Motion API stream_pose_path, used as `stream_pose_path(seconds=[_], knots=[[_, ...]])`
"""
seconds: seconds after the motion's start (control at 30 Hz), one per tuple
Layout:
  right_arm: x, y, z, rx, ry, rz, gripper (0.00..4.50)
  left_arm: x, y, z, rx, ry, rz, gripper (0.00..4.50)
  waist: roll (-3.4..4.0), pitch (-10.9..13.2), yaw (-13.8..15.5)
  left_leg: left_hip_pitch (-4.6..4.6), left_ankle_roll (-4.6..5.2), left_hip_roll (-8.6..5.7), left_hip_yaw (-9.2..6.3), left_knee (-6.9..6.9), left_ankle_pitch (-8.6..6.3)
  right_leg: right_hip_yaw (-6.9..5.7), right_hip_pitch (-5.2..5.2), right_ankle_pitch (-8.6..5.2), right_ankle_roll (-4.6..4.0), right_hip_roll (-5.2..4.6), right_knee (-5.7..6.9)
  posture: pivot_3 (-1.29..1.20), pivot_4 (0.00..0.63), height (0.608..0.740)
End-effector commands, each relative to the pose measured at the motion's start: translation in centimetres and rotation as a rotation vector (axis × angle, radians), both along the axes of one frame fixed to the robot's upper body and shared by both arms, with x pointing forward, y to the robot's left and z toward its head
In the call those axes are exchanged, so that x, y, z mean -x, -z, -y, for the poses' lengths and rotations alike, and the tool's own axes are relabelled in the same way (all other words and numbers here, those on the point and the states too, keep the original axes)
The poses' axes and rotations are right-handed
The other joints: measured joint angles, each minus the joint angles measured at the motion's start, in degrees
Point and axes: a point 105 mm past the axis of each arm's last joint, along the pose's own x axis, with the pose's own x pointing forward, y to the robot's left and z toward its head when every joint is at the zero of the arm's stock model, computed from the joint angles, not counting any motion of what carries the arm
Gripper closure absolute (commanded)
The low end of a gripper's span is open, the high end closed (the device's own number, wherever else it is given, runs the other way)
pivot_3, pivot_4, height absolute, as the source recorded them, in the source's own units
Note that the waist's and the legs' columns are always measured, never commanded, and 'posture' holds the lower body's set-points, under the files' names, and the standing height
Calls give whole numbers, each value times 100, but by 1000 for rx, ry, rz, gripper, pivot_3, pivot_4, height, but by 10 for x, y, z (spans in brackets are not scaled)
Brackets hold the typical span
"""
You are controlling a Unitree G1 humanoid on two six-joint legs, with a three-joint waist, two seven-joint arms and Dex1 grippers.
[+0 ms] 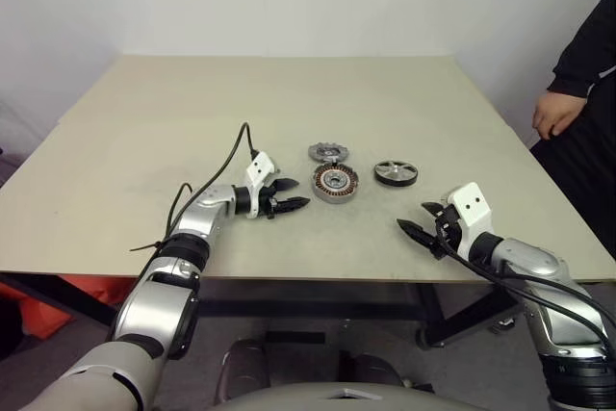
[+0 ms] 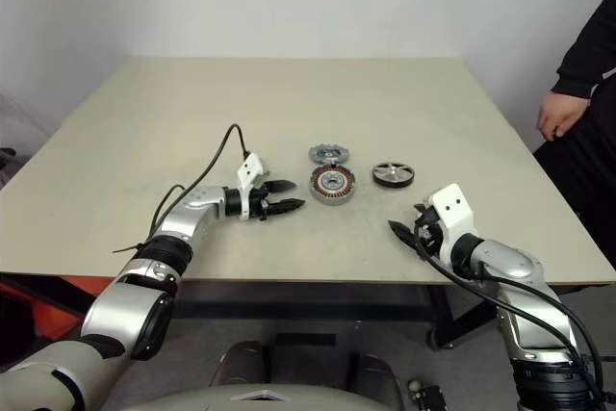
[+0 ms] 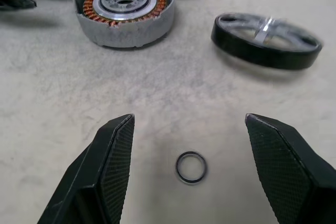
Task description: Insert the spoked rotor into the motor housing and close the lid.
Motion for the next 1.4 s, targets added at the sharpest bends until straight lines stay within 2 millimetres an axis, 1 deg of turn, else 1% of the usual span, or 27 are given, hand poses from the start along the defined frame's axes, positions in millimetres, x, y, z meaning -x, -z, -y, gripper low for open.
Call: stream_pose_path(seconds=[0.03,0.23,0.33,0.43,0.53,0.63,0.67,0.73,0.77,0.93,1.0,1.07,1.17,1.27,1.37,1.4], knots=[[-3,2,1,-8,7,2,1069,-8,-12,-10,4,-28,52,1562,0,0,0,0,1,0,0,0,-1,0,0,0,0,0,0,0,0,740],[-1,22,8,6,36,-54,1069,-6,-9,-17,0,-47,49,1562,1,0,1,-3,7,-2,0,-2,-4,0,0,-2,2,-4,-2,0,0,740],[1,28,9,9,36,-73,1069,-5,-8,-19,-2,-51,47,1562,1,-1,0,-2,9,-3,1,-2,-5,0,1,-2,4,-6,-3,0,0,740],[5,38,8,5,35,-106,1069,-6,-8,-20,-5,-58,49,1562,0,-1,1,0,9,-3,0,-1,-5,-1,4,-2,4,-6,-3,0,0,740],[8,44,8,-1,36,-124,1695,-8,-9,-21,-8,-64,52,1516,0,-2,1,12,9,-3,0,-1,-6,-2,18,-3,5,-6,-7,0,0,740],[8,44,6,-4,30,-123,2700,-9,-10,-21,-10,-66,55,1516,-3,-3,0,15,13,-2,-3,-2,-8,-6,29,-3,6,-6,-18,0,0,740],[7,44,8,1,40,-123,2993,-9,-10,-21,-11,-67,55,1516,-4,-4,-3,15,14,-2,-3,-4,-9,-7,30,-4,6,-6,-23,0,0,740],[6,45,11,19,50,-122,3729,-9,-10,-21,-11,-66,53,1516,-7,-6,-9,15,17,-2,-3,-8,-10,-7,31,-4,6,-5,-28,0,0,740],[5,45,11,28,50,-121,3939,-8,-10,-21,-10,-62,51,1516,-8,-7,-11,15,17,-2,-2,-11,-11,-7,32,-3,6,-5,-31,0,0,740],[5,44,9,32,35,-117,3938,-3,-8,-18,-6,-17,31,1516,-9,-8,-19,18,17,-2,-2,-14,-10,-8,36,-3,6,-4,-37,0,0,740],[3,39,5,35,16,-94,3938,0,-9,-18,-6,3,25,1516,-9,-8,-21,21,17,-1,-2,-16,-10,-10,42,-3,6,-4,-50,0,0,740],[-2,25,-4,17,-26,-44,3938,2,-10,-19,-7,26,16,1516,-9,-8,-32,22,17,-1,-2,-20,-11,-11,49,-3,7,-4,-66,0,0,740],[-6,10,-14,6,-79,10,3938,4,-10,-21,-11,45,3,1516,-6,-8,-66,18,19,-1,-1,-21,-11,-10,47,-2,7,-4,-68,0,0,740],[-14,-8,-28,15,-165,68,3938,4,-10,-23,-19,51,2,1516,-2,-7,-100,14,19,-1,-1,-29,-11,-10,41,-1,5,-4,-66,0,0,740],[-28,-30,-48,17,-246,139,3938,3,-10,-25,-27,51,3,1516,-1,-8,-129,11,19,-1,-1,-32,-12,-10,38,5,-4,-4,-63,0,0,740],[-32,-36,-55,19,-270,158,3938,3,-10,-25,-29,51,4,1516,-1,-8,-137,12,19,-1,-1,-32,-12,-10,37,16,-23,-4,-61,0,0,740]])
